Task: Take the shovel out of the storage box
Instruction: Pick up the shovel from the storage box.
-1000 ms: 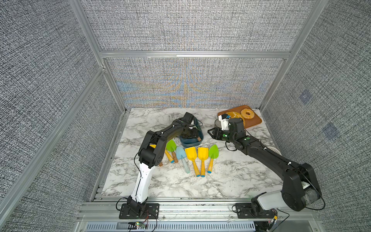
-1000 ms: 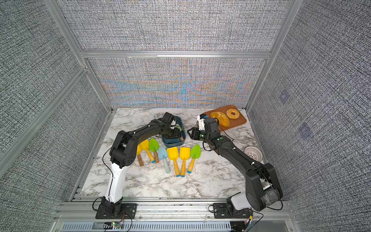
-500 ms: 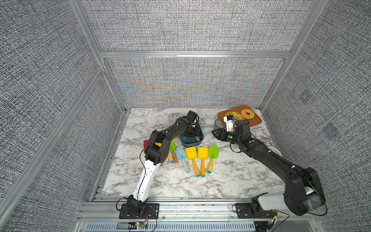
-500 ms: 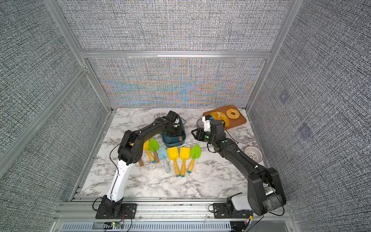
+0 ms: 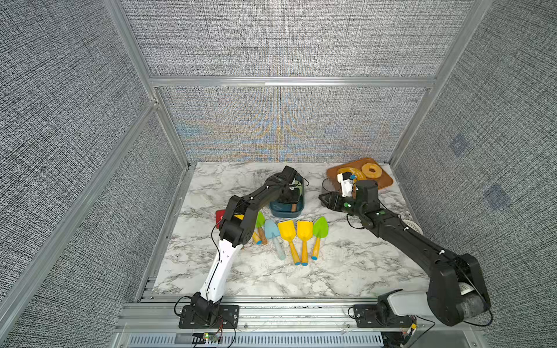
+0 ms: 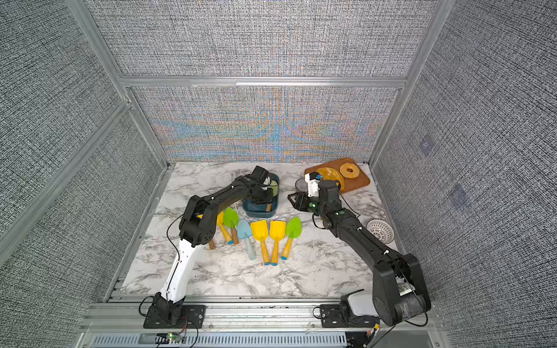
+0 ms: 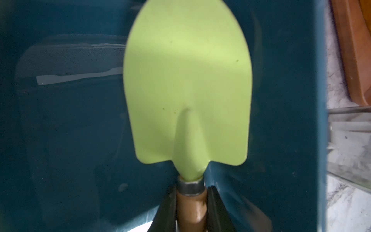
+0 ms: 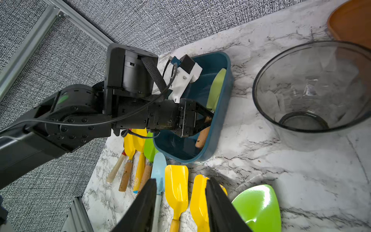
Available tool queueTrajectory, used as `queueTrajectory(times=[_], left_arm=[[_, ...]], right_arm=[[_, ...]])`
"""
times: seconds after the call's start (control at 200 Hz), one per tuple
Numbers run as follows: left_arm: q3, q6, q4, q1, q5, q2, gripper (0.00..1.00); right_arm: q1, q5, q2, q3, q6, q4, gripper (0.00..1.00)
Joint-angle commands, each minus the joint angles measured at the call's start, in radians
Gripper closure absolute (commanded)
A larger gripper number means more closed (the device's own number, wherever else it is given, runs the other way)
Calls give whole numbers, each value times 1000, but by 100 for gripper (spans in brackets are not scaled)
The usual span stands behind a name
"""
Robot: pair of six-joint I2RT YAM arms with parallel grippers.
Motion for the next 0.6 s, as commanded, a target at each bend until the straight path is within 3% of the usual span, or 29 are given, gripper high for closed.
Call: queueTrajectory(times=[0.0,0.34,0.596], left_arm=[[-25,34,-154,-1,-50,14,84],[-154,39,-68,0,-153,-152,96],[-183,51,-25,0,-174,-223,98]], right_arm=[[0,-8,-7,-3,4,27,55],[1,-9,6,-3,23,42,54],[5,-17,28,5,37,57,54]])
